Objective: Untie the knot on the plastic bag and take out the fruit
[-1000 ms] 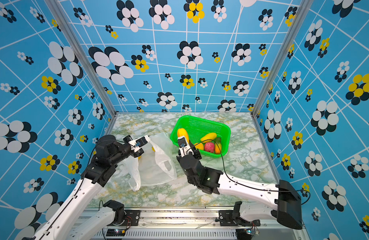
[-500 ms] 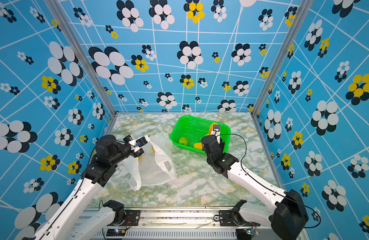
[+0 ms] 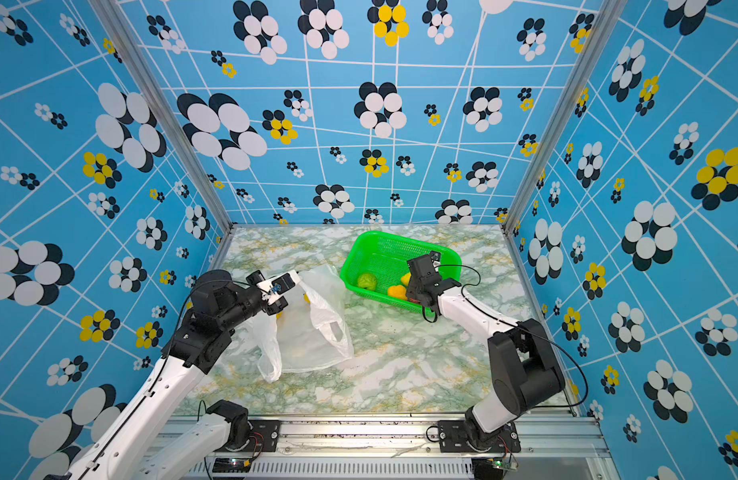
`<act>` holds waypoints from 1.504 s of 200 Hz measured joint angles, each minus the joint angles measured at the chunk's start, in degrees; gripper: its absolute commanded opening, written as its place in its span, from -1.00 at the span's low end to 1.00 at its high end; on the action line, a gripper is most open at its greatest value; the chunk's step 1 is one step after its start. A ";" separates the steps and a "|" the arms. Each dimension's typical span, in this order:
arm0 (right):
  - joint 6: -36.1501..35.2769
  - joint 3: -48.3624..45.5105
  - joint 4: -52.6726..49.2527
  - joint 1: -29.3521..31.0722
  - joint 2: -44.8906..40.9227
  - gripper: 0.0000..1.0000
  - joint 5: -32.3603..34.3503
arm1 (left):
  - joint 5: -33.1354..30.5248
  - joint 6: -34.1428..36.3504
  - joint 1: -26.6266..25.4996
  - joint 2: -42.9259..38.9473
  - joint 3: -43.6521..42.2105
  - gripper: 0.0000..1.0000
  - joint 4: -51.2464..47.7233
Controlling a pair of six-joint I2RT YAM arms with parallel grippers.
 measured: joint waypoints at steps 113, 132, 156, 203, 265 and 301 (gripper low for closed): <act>3.63 -2.05 0.22 -1.14 -2.62 0.41 -3.98 | 0.00 0.00 0.00 0.00 0.00 -1.00 0.00; 3.85 -2.36 0.22 -1.14 -3.65 0.42 -3.98 | 0.00 0.00 0.00 0.00 0.00 -1.00 0.00; 3.85 -2.40 0.22 -1.14 -4.55 0.45 -4.09 | 0.00 0.00 0.00 0.00 0.00 -1.00 0.00; 2.93 -6.05 3.34 -0.52 -12.90 0.40 -5.35 | 0.00 0.00 0.00 0.00 0.00 -1.00 0.00; -11.06 -14.67 18.56 19.67 -32.20 0.29 -2.43 | 0.04 0.04 0.00 -0.02 0.00 -1.00 0.00; -24.81 -16.37 27.32 35.10 -35.60 0.21 -0.35 | 1.57 0.85 0.00 -0.83 -0.13 -1.00 0.17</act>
